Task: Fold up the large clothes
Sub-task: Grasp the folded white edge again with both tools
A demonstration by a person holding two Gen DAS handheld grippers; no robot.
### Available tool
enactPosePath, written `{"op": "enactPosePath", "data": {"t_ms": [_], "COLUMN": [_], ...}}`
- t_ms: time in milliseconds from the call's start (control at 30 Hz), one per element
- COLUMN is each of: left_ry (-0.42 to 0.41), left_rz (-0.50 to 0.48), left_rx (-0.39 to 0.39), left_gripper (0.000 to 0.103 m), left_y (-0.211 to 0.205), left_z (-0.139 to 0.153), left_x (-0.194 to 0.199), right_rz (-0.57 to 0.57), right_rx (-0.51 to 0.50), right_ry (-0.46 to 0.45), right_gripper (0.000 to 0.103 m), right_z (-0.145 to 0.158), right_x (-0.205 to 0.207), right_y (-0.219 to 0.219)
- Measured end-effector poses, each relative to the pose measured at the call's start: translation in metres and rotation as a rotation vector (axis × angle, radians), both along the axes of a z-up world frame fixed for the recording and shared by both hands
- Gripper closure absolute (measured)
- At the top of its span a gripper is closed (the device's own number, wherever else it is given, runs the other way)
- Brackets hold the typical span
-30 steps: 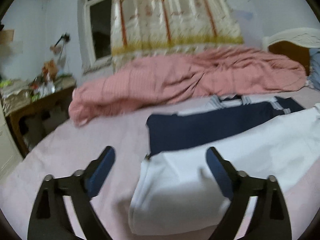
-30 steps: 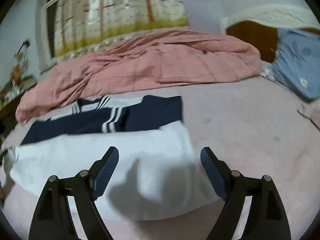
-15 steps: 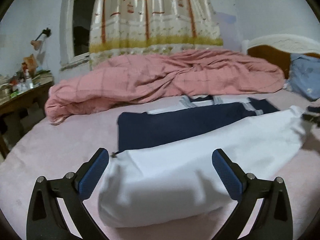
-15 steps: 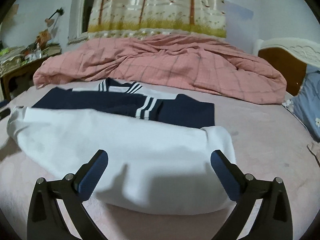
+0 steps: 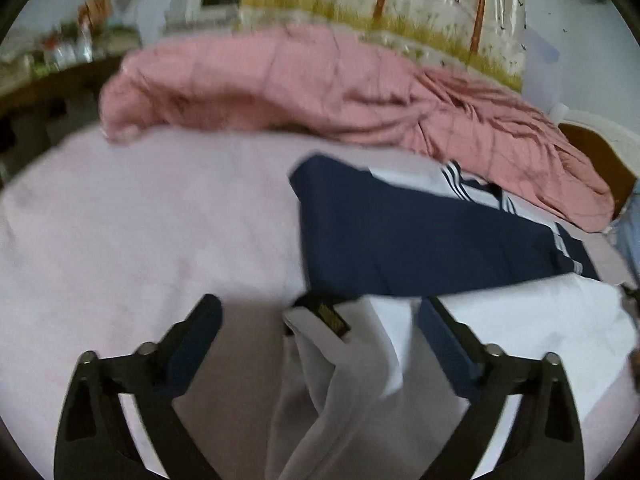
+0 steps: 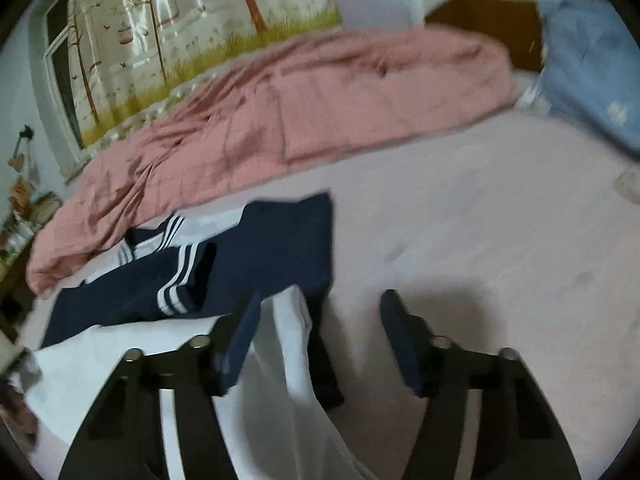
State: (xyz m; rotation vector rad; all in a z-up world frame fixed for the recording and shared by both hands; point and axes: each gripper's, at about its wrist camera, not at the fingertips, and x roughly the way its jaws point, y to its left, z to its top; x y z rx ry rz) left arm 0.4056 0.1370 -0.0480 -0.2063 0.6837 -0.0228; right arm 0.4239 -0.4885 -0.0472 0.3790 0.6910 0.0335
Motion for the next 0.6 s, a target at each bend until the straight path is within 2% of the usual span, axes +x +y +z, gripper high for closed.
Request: {"op": "enactPosePath", "data": {"t_ms": [33, 67, 133, 233, 300, 367, 400, 433, 500, 600], "left_ry": [0.014, 0.017, -0.032, -0.184, -0.290, -0.379, -0.398, -0.390, -0.323, -0.176], "left_rz": [-0.022, -0.046, -0.042, -0.058, -0.059, -0.052, -0.040, -0.027, 0.000, 0.021], "left_rx": [-0.017, -0.022, 0.019, 0.022, 0.022, 0.055, 0.082, 0.107, 0.129, 0.087], "left_gripper": [0.043, 0.075, 0.088, 0.096, 0.097, 0.097, 0.097, 0.097, 0.097, 0.096], "left_y": [-0.001, -0.004, -0.012, -0.017, -0.020, -0.025, -0.028, -0.030, -0.030, -0.017], "left_z": [-0.002, -0.003, 0.003, 0.023, 0.034, 0.043, 0.045, 0.046, 0.038, 0.020], "left_x": [0.000, -0.003, -0.014, -0.040, -0.058, -0.069, -0.070, -0.066, -0.048, -0.020], "right_rz": [0.024, 0.035, 0.011, -0.035, -0.048, -0.063, -0.073, -0.088, -0.114, -0.114], "right_rx": [0.028, 0.034, -0.009, -0.070, -0.113, -0.176, -0.203, -0.231, -0.263, -0.222], "right_ry": [0.015, 0.017, -0.036, -0.154, -0.233, -0.312, -0.323, -0.317, -0.274, -0.136], "right_gripper": [0.089, 0.096, 0.096, 0.096, 0.096, 0.096, 0.096, 0.096, 0.096, 0.096], "right_z": [-0.005, -0.007, -0.002, 0.015, 0.026, 0.037, 0.040, 0.042, 0.038, 0.021], "right_x": [0.002, 0.001, -0.005, -0.024, -0.038, -0.050, -0.052, -0.050, -0.041, -0.017], "right_y": [0.001, 0.003, 0.009, 0.018, 0.025, 0.037, 0.040, 0.042, 0.041, 0.031]}}
